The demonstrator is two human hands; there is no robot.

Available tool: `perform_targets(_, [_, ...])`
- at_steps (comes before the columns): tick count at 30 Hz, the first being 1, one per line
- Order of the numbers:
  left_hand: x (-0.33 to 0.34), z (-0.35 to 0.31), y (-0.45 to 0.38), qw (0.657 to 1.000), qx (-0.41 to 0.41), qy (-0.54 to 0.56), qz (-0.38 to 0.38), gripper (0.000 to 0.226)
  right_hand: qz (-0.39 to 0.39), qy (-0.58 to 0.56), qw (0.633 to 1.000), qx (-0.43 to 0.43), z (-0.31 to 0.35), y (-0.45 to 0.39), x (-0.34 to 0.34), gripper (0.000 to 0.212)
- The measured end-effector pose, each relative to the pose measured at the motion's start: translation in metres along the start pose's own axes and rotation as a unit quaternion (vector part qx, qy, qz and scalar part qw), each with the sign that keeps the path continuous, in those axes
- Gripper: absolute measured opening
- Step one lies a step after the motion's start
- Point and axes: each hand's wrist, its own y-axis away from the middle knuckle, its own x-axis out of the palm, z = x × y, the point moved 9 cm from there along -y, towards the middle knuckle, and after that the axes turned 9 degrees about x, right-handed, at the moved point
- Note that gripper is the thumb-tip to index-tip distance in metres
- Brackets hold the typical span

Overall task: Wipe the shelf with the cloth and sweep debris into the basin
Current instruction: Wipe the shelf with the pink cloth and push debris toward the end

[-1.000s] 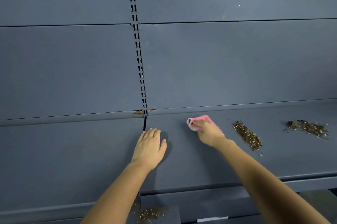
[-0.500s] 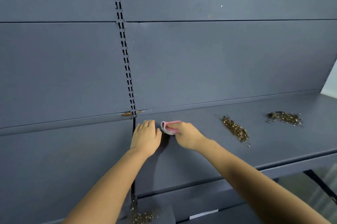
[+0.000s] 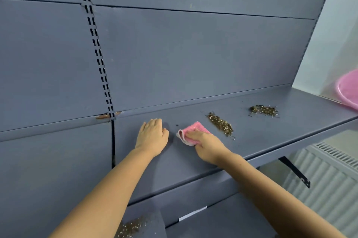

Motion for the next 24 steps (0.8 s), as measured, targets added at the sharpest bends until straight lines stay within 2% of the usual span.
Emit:
perform_targets(3, [0.003,0.006,0.000,1.000,-0.012,0.003,0.003,0.038,-0.042,-0.009,0.999,0.030,-0.023,0.002,-0.022,0.034])
perform_targets(6, [0.004,0.009,0.001,1.000,-0.021,0.007,0.005,0.036,-0.038,-0.062,0.993,0.093,-0.049,-0.001,-0.039,0.030])
perform_targets(8, [0.006,0.010,0.001,1.000,-0.025,0.008,0.005,0.036,-0.030,-0.081,0.992,0.086,-0.057,-0.003,-0.045,0.022])
perform_targets(10, [0.006,0.011,0.002,1.000,-0.026,0.009,0.003,0.037,-0.047,-0.112,0.990,0.071,-0.067,-0.009,-0.053,0.038])
perform_targets(12, [0.005,0.011,0.003,1.000,-0.025,0.010,0.000,0.037,-0.075,-0.087,0.991,0.067,-0.075,-0.012,-0.060,0.047])
perform_targets(15, [0.005,0.010,0.004,1.000,-0.021,0.010,-0.002,0.038,-0.107,-0.046,0.990,0.080,-0.078,-0.007,-0.069,0.026])
perform_targets(18, [0.005,0.011,0.003,1.000,-0.021,0.007,-0.006,0.039,-0.104,0.002,0.990,0.098,-0.087,-0.011,-0.068,0.034])
perform_targets(21, [0.006,0.010,0.002,1.000,-0.018,0.004,-0.007,0.041,-0.104,0.005,0.987,0.126,-0.098,-0.017,-0.068,0.041])
perform_targets(24, [0.005,0.009,0.002,1.000,-0.013,-0.003,-0.007,0.042,-0.112,-0.023,0.984,0.137,-0.102,-0.023,-0.074,0.034])
